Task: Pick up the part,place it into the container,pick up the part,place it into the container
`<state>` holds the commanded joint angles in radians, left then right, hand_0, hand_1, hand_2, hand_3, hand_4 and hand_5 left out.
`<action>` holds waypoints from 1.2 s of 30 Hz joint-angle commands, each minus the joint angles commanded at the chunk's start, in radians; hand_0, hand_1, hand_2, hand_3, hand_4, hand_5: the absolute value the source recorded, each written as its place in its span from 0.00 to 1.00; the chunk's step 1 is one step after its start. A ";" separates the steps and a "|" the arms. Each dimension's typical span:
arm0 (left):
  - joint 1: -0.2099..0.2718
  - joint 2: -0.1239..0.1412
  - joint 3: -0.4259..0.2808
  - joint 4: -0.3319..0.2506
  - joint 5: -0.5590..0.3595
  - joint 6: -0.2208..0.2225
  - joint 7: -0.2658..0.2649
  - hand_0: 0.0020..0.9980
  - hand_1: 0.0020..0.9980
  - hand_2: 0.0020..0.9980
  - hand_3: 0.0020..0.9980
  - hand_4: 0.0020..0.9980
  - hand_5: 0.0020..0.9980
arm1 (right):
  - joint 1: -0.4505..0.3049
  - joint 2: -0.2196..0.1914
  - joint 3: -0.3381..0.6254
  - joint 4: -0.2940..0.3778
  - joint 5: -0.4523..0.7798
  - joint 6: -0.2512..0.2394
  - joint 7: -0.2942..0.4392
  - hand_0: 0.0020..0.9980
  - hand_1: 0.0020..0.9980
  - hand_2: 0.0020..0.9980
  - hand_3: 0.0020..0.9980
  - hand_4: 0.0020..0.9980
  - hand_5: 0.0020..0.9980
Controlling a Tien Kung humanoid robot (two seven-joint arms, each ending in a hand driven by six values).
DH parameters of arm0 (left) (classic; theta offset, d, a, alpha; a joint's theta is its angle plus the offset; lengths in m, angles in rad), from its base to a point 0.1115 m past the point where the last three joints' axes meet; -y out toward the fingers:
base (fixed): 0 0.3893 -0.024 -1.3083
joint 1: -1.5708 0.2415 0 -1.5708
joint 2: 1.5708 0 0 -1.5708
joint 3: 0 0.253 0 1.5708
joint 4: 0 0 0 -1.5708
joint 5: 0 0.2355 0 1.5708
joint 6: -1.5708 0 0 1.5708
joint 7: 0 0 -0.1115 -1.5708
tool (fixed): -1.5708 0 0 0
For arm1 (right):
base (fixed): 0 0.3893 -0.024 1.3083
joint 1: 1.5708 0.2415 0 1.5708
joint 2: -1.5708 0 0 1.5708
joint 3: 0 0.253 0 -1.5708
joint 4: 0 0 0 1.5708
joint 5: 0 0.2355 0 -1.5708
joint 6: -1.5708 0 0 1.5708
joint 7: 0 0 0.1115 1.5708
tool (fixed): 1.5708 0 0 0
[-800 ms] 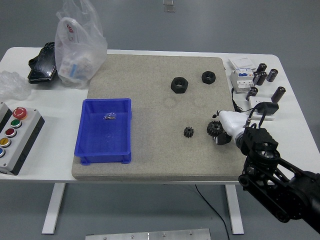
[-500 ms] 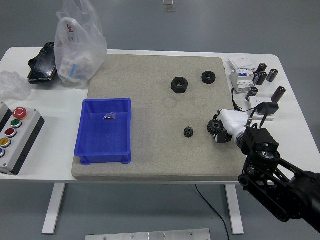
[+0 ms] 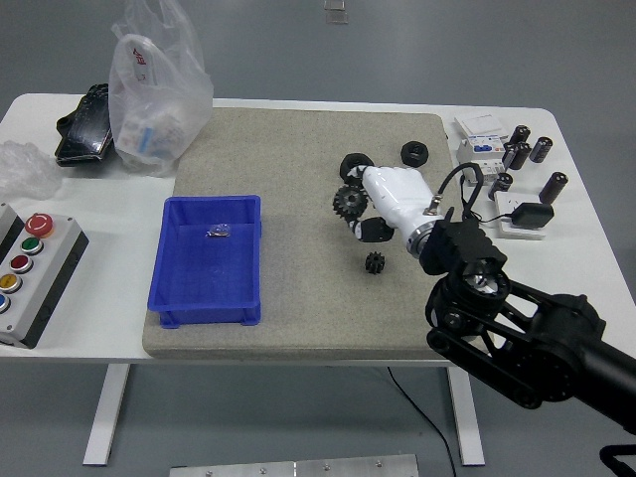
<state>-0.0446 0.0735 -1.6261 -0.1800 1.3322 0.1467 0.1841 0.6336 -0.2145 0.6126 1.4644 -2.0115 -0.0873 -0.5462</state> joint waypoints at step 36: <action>-0.002 -0.006 -0.014 0.000 0.014 0.006 0.022 0.74 0.69 0.70 0.72 0.74 0.46 | 0.238 0.136 -0.324 -0.088 0.111 0.056 0.098 0.57 0.75 0.85 0.89 0.57 0.12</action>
<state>-0.0466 0.0678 -1.6405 -0.1800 1.3461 0.1529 0.2058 0.8713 -0.0787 0.2887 1.3769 -1.9009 -0.0315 -0.4479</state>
